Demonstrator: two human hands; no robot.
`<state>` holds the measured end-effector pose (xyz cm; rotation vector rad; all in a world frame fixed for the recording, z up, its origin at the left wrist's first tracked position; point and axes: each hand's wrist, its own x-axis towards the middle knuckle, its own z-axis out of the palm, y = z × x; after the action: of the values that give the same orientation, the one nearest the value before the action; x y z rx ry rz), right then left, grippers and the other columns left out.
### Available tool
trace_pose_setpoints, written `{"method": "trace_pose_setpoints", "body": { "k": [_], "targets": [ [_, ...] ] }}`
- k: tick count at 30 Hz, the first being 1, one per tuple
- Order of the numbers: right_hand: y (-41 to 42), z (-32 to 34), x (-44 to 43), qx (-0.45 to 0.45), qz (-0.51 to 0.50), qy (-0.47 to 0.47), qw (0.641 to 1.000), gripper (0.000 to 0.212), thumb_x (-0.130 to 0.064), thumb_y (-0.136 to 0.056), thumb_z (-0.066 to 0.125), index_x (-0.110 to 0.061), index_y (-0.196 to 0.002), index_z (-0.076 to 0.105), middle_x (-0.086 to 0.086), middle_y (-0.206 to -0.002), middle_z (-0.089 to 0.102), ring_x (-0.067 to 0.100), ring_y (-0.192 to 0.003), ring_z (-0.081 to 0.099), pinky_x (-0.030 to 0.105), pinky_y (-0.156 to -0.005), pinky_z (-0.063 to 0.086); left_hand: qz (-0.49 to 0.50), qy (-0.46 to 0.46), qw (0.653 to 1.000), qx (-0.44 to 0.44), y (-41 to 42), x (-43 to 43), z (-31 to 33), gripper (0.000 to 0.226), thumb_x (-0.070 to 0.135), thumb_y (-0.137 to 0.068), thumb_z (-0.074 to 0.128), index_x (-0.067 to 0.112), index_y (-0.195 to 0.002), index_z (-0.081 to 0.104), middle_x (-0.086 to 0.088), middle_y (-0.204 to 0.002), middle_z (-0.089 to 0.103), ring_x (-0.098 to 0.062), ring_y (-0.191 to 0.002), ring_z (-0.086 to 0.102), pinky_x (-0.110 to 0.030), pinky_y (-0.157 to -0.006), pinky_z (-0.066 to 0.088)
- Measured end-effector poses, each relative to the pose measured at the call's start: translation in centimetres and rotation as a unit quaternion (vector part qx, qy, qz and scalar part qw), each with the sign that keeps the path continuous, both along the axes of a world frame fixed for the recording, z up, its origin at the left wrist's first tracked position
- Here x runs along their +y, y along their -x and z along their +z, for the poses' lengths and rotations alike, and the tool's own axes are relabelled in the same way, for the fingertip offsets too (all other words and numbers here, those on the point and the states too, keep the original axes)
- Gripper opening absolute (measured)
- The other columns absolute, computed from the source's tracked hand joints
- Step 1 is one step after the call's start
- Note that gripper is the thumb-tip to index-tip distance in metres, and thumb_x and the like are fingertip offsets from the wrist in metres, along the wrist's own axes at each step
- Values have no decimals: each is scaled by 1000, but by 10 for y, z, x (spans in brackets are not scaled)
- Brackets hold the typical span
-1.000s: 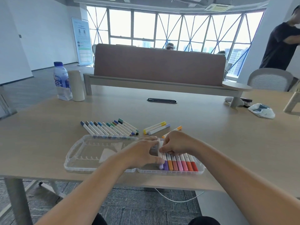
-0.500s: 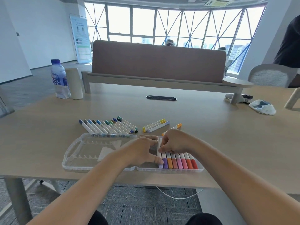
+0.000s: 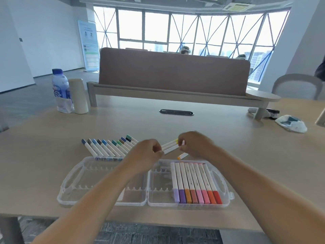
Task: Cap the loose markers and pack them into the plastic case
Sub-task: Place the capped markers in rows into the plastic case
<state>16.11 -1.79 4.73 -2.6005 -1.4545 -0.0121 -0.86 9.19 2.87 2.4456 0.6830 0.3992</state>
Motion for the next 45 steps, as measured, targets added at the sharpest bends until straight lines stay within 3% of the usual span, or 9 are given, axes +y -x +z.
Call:
{"method": "trace_pose_setpoints", "body": {
  "k": [5, 16, 22, 25, 29, 32, 37, 41, 45],
  "targets": [
    [-12, -13, 26, -73, 37, 61, 995, 25, -21, -89, 64, -30, -112, 63, 0, -113, 66, 24, -103, 61, 34, -83, 48, -3, 2, 1000, 11, -7, 9, -3, 12, 31, -95, 58, 22, -99, 66, 5, -95, 67, -13, -88, 62, -32, -80, 52],
    [-10, -8, 32, -136, 132, 127, 974, 27, -14, -89, 58, -29, -111, 64, -1, -110, 64, 24, -102, 59, 29, -79, 41, -10, 25, 1000, -6, -7, 14, -6, 14, 23, -98, 53, 23, -95, 66, 7, -93, 66, -11, -86, 60, -25, -69, 41],
    [-7, 3, 19, -160, 118, 87, 976, 20, -8, -93, 52, -22, -104, 60, -3, -101, 62, 19, -85, 56, 33, -76, 47, -9, 26, 999, -19, 2, 11, -3, 11, 23, -98, 53, 26, -96, 63, 6, -95, 67, -14, -87, 61, -24, -69, 45],
    [5, 12, 10, -104, 75, 80, 988, 8, -20, -94, 55, -18, -92, 62, 0, -90, 64, 21, -82, 57, 36, -74, 49, -4, 27, 999, -20, 8, 7, -1, 13, 23, -98, 53, 23, -101, 66, 6, -99, 68, -12, -90, 61, -26, -77, 46],
    [34, 20, -8, 102, 18, 69, 992, 19, -21, -85, 64, -6, -74, 65, 5, -64, 52, 19, -59, 46, 32, -57, 37, -13, 17, 1000, -8, 18, -3, 3, 11, 21, -95, 57, 21, -100, 66, 6, -96, 68, -13, -89, 61, -27, -80, 49],
    [55, 20, -21, 210, -11, 65, 975, 23, -20, -86, 62, -7, -66, 62, 7, -59, 56, 20, -53, 50, 25, -52, 36, -29, 8, 1000, 11, 24, -11, 4, 9, 23, -92, 61, 23, -100, 66, 9, -92, 66, -12, -86, 61, -24, -73, 48],
    [77, 9, -28, 285, -42, 55, 956, 23, -15, -85, 60, -7, -64, 56, 7, -55, 55, 17, -41, 45, 20, -44, 31, -60, -13, 997, 56, 32, -18, -5, 30, 25, -90, 65, 27, -121, 63, 9, -114, 65, -10, -94, 61, -23, -82, 48],
    [80, 6, -27, 280, -45, 67, 957, 32, -23, -95, 59, -9, -66, 59, 3, -55, 56, 14, -40, 46, 21, -44, 34, -106, -15, 990, 87, 37, -23, -8, 48, 32, -93, 63, 28, -140, 51, 9, -134, 57, -9, -106, 57, -19, -87, 41],
    [78, 4, -32, 285, -31, 65, 956, 33, -24, -95, 63, -9, -66, 64, 4, -57, 58, 15, -47, 50, 23, -50, 39, -131, -27, 986, 95, 34, -23, -14, 55, 44, -93, 62, 29, -144, 48, 11, -151, 44, -11, -134, 45, -26, -111, 34]
  ]
}}
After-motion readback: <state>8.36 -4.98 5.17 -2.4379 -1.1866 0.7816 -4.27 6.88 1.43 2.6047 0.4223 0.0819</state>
